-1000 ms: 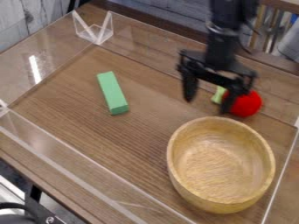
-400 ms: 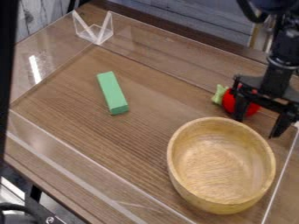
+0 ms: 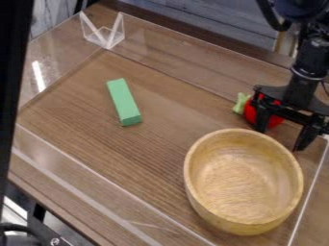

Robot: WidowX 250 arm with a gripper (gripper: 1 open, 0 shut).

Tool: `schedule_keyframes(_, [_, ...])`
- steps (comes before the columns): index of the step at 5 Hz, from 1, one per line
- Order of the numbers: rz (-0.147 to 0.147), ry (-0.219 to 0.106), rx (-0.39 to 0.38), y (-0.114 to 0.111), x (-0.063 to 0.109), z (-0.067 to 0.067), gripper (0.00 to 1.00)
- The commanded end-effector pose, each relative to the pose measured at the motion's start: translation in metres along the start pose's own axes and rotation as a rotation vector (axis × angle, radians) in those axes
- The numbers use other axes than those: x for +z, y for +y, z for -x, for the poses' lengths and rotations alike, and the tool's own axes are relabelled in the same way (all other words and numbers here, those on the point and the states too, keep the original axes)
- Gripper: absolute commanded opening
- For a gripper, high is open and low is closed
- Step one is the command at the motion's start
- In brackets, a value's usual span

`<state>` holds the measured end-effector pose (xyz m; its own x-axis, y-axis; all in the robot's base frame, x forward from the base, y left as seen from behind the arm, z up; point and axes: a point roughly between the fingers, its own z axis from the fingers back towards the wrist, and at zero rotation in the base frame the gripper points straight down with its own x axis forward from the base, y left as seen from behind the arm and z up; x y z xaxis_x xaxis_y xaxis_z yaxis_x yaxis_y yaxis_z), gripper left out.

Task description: Move the red fruit to the left

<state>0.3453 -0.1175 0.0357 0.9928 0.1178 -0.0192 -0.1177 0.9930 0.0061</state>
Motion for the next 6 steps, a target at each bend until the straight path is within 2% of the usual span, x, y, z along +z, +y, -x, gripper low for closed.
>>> schedule_keyframes(1, [0.011,-0.060,0.084,0.007,0.017,-0.005,1.00])
schedule_keyframes(3, [-0.008,-0.085,0.006,0.005,0.008,-0.015,1.00])
schedule_keyframes(5, [-0.029,-0.112,0.207,0.006,0.011,-0.033,1.00])
schedule_keyframes(6, [-0.033,-0.133,0.181,0.015,0.017,-0.028,1.00])
